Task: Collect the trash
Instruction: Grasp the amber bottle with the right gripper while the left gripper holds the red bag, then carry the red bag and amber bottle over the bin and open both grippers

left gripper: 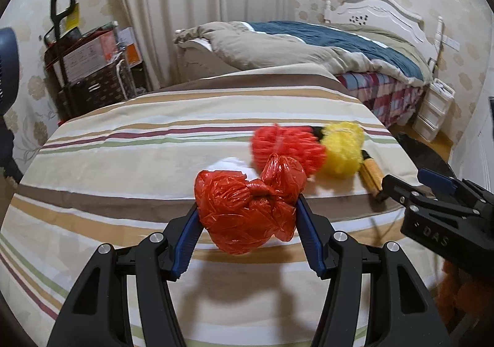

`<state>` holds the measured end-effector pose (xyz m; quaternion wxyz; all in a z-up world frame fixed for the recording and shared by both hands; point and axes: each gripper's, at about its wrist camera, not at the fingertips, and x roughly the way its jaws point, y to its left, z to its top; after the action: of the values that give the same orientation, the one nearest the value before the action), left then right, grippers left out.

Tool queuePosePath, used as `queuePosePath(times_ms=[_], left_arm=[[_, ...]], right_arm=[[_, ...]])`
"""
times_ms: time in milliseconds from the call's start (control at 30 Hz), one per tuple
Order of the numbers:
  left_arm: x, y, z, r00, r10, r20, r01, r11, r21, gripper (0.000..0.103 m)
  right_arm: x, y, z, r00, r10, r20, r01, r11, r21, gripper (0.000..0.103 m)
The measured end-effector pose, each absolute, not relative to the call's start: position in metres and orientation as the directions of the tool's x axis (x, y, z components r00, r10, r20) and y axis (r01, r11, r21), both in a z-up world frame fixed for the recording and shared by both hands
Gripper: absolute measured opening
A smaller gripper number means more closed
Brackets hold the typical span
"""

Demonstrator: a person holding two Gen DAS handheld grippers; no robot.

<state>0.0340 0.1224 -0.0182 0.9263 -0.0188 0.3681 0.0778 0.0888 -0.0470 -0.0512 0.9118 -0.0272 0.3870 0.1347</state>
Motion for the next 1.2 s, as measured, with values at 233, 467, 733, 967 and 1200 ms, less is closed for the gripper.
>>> queuePosePath(times_ms=[233,467,733,967,1200], left_arm=[[0.030,0.152,-0.019,0.709,0.173,-0.683,-0.220,0.975,0.018,0.058],[0.029,0.163,-0.025,0.695,0.177,-0.697,-0.242,0.970,0.005,0.058],[0.025,0.157,-0.023,0.708,0.157,-0.689,-0.225,0.974,-0.009,0.058],[0.022,0.141,-0.018,0.721,0.129,-0.681,-0.188,0.982,-0.013,0.058],[0.023,0.120,-0.013,0.735,0.092,-0.671,-0.138,0.990,-0.015,0.058]], right_arm=[[0.107,-0.026,-0.061,0.631,0.209,-0.747,-0.282,0.959,0.031,0.053],[0.118,-0.019,-0.073,0.587,0.189,-0.787,-0.282,0.959,0.019,0.025],[0.112,-0.027,-0.069,0.595,0.199,-0.779,-0.270,0.962,0.039,0.023],[0.095,-0.046,-0.058,0.622,0.211,-0.754,-0.256,0.965,0.059,0.023],[0.078,-0.072,-0.046,0.654,0.206,-0.728,-0.223,0.972,0.075,0.023]])
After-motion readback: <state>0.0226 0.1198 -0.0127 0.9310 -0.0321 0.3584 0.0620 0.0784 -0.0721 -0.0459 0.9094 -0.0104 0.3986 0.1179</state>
